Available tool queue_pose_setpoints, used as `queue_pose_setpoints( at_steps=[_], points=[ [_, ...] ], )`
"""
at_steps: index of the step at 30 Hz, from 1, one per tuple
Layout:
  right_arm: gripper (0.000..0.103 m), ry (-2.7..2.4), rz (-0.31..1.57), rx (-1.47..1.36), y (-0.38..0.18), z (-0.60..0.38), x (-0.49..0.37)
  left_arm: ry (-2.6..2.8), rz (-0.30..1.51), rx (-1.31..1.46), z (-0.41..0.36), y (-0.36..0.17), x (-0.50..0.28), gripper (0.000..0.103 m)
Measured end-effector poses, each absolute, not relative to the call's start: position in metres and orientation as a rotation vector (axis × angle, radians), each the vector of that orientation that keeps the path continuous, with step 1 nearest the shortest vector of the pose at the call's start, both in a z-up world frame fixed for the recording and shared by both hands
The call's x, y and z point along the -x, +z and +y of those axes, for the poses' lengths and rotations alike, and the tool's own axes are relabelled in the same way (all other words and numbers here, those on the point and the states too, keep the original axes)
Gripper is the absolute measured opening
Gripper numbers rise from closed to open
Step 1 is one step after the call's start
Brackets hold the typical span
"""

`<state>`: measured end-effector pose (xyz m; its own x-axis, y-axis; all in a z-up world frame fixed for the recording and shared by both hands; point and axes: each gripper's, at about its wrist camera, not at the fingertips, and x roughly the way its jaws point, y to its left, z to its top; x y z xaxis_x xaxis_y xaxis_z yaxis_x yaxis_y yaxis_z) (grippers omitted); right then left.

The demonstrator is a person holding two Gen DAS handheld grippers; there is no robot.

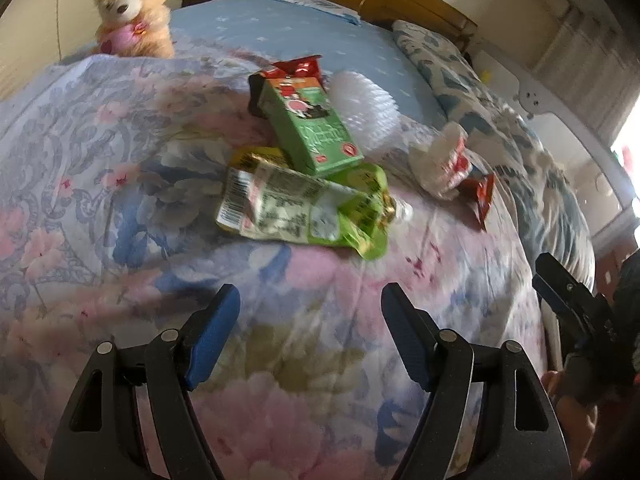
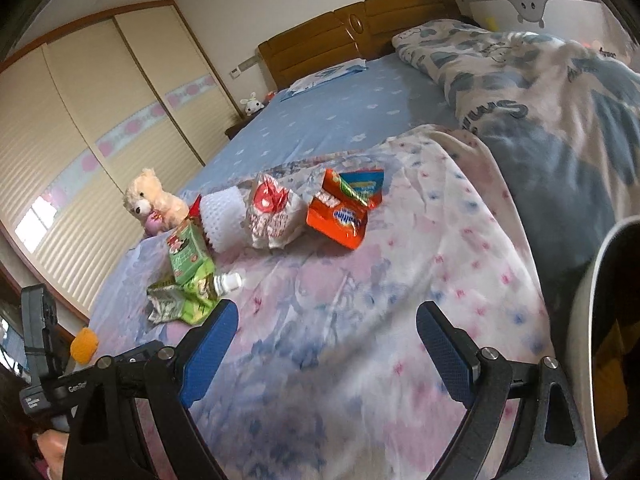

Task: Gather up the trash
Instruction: 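Move both open grippers back over the remaining trash on the bed, then grasp the green pouch drink with the left gripper while the right grasps the orange snack bag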

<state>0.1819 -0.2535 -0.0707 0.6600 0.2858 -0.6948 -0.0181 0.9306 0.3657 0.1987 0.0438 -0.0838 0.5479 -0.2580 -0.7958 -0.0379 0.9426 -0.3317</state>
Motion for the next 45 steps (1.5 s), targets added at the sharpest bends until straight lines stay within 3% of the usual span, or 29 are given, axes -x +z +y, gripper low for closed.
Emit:
queue_pose_setpoints(
  at_steps=[20, 21, 23, 24, 26, 27, 31, 45],
  points=[
    [0.092, 0.152, 0.856, -0.307, -0.091, -0.245, -0.274, -0.087, 0.956, 0.397, 0.041, -0.090, -0.238, 0.073],
    [0.091, 0.150, 0.864, -0.310, -0.093, -0.245, -0.278, -0.082, 0.951, 0.386, 0.039, -0.090, -0.238, 0.070],
    [0.090, 0.138, 0.881, -0.308, -0.097, -0.246, -0.284, -0.077, 0.944, 0.357, 0.036, -0.091, -0.239, 0.049],
    [0.083, 0.135, 0.886, -0.307, -0.098, -0.246, -0.285, -0.080, 0.942, 0.351, 0.035, -0.092, -0.239, 0.044],
    [0.060, 0.130, 0.905, -0.295, -0.101, -0.245, -0.289, -0.093, 0.945, 0.355, 0.036, -0.094, -0.241, 0.023],
    [0.053, 0.133, 0.919, -0.299, -0.104, -0.245, -0.289, -0.104, 0.945, 0.364, 0.037, -0.095, -0.241, 0.022],
    [0.046, 0.135, 0.909, -0.272, -0.101, -0.242, -0.284, -0.127, 0.943, 0.389, 0.041, -0.095, -0.239, 0.016],
    [0.042, 0.171, 0.894, -0.324, -0.084, -0.253, -0.214, -0.224, 0.897, 0.339, 0.026, -0.067, -0.194, 0.007]
  ],
)
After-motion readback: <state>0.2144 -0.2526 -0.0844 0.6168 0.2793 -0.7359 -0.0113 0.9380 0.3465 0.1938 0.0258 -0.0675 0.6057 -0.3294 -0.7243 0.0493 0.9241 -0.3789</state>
